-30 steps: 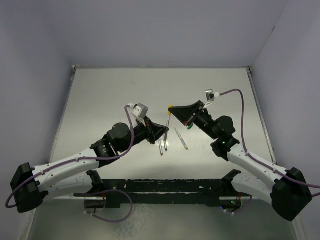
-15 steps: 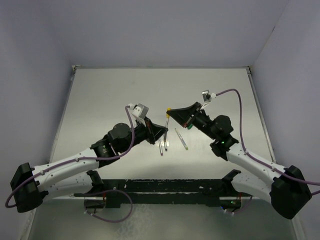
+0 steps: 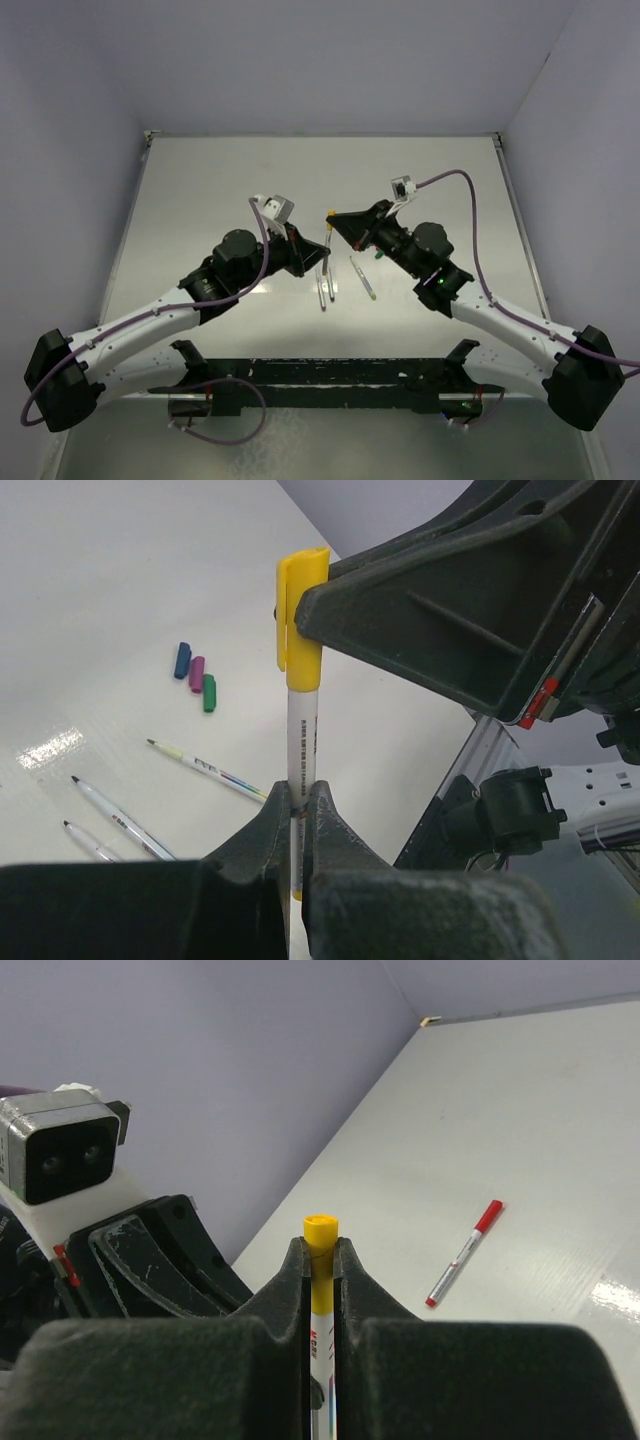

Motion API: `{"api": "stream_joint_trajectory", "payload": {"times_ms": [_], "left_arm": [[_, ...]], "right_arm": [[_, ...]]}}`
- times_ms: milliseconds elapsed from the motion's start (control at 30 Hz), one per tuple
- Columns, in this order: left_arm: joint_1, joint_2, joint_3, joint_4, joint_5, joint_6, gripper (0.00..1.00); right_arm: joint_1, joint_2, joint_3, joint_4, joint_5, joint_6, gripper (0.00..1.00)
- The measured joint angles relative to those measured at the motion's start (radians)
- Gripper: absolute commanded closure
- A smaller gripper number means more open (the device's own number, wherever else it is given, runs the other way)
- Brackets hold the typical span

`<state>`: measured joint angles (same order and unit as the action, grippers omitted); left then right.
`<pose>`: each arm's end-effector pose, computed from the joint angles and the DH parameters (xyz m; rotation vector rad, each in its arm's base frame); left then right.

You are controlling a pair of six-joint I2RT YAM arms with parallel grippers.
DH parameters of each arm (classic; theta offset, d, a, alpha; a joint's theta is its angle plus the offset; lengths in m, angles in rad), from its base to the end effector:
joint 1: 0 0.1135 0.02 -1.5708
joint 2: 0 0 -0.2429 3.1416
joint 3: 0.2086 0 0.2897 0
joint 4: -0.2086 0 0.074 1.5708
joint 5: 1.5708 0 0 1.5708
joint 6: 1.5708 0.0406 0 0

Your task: Insert the pens into the pen caps

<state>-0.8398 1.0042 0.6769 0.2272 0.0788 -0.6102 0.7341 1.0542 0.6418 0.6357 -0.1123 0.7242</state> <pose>0.1920 -0.2189 0.2727 0.2709 1.7867 -1.1367 0.2161 0.2012 0.2914 -0.1107 1.4687 1.2876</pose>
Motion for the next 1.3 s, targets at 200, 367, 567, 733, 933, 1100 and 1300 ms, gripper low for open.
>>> {"api": "stream_joint_trajectory", "payload": {"times_ms": [200, 367, 567, 733, 933, 1100, 1300], "left_arm": [[0.021, 0.000, 0.008, -0.035, 0.021, 0.001, 1.00], [0.035, 0.002, 0.010, -0.069, 0.018, 0.002, 1.00], [0.040, 0.011, 0.027, -0.127, 0.017, 0.006, 1.00], [0.044, 0.019, 0.075, -0.196, -0.003, 0.024, 1.00], [0.074, 0.018, 0.061, -0.196, -0.091, 0.023, 1.00], [0.074, 0.038, -0.013, -0.276, -0.159, 0.018, 1.00], [0.097, 0.201, 0.030, -0.361, -0.228, 0.033, 1.00]], "right_arm": [[0.026, 0.027, 0.025, -0.044, 0.045, -0.018, 1.00], [0.051, 0.063, 0.051, -0.071, 0.085, -0.035, 1.00], [0.071, 0.071, 0.067, -0.116, 0.136, -0.045, 0.92], [0.090, 0.087, 0.155, -0.234, 0.205, -0.061, 0.69], [0.117, 0.090, 0.213, -0.408, 0.266, -0.105, 0.55], [0.116, 0.013, 0.214, -0.485, 0.343, -0.121, 0.54], [0.116, -0.047, 0.241, -0.625, 0.448, -0.110, 0.54]]}}
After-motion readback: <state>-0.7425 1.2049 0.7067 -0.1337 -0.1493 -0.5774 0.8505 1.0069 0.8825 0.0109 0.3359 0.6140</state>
